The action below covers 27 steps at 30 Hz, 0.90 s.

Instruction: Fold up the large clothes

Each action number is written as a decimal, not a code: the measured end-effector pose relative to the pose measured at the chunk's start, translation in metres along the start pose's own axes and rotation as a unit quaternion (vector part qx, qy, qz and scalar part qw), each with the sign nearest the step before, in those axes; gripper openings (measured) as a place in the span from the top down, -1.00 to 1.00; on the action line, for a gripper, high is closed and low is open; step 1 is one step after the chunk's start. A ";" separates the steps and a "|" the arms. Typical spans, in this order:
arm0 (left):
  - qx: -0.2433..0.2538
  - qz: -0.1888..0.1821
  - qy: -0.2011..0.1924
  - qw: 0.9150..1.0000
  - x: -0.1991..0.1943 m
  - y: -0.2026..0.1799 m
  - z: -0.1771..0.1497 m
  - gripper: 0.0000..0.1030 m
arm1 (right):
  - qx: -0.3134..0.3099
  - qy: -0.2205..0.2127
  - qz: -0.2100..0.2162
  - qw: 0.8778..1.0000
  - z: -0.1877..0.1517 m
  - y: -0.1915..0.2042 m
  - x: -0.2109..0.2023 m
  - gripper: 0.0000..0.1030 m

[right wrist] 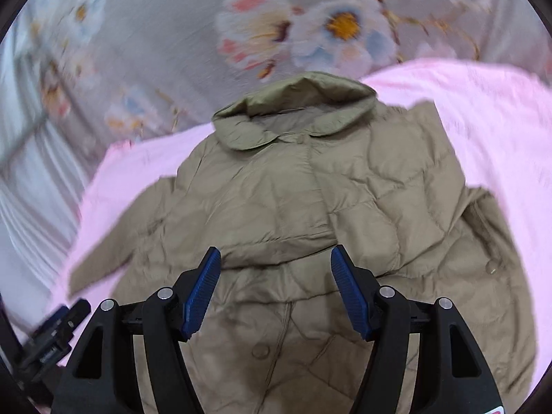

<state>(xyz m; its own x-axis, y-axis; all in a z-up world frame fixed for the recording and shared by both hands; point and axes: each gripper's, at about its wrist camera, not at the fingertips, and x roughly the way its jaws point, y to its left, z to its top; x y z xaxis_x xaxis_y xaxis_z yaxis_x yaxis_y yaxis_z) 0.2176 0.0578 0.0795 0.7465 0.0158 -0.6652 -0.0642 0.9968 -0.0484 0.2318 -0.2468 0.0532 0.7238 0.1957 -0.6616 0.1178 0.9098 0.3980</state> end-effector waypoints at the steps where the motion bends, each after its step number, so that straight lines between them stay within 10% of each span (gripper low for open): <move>1: 0.001 0.003 -0.001 1.000 0.001 0.000 0.003 -0.91 | 0.033 0.005 0.011 0.999 0.003 -0.012 0.006 -0.24; 4: 0.002 0.011 0.001 1.000 0.006 0.003 0.006 -0.91 | 0.119 0.019 0.050 0.991 0.006 -0.036 0.029 -0.28; 8: 0.006 0.021 0.012 1.000 0.013 0.010 0.000 -0.91 | 0.142 0.033 0.074 0.987 0.018 -0.029 0.056 0.59; 11: 0.003 0.021 0.018 1.000 0.016 0.015 -0.003 -0.91 | 0.088 0.002 0.091 0.992 0.036 0.013 0.046 0.73; 19: -0.020 -0.018 0.043 0.999 0.028 0.017 -0.008 -0.91 | -0.114 0.021 0.113 0.987 0.015 0.132 0.058 0.59; 23: -0.035 -0.047 0.052 0.997 0.033 0.019 -0.004 -0.91 | -0.087 -0.021 0.087 0.992 0.008 0.098 0.027 0.10; 27: -0.077 -0.106 0.072 0.989 0.039 0.018 0.000 -0.91 | 0.006 -0.030 0.061 0.998 0.009 0.022 0.005 0.03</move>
<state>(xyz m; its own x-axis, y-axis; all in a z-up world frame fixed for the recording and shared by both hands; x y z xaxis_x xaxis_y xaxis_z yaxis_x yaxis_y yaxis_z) 0.2454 0.0760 0.0531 0.6532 -0.2148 -0.7261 -0.0249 0.9523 -0.3041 0.2444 -0.2296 0.0642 0.7732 0.2817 -0.5682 0.0344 0.8760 0.4811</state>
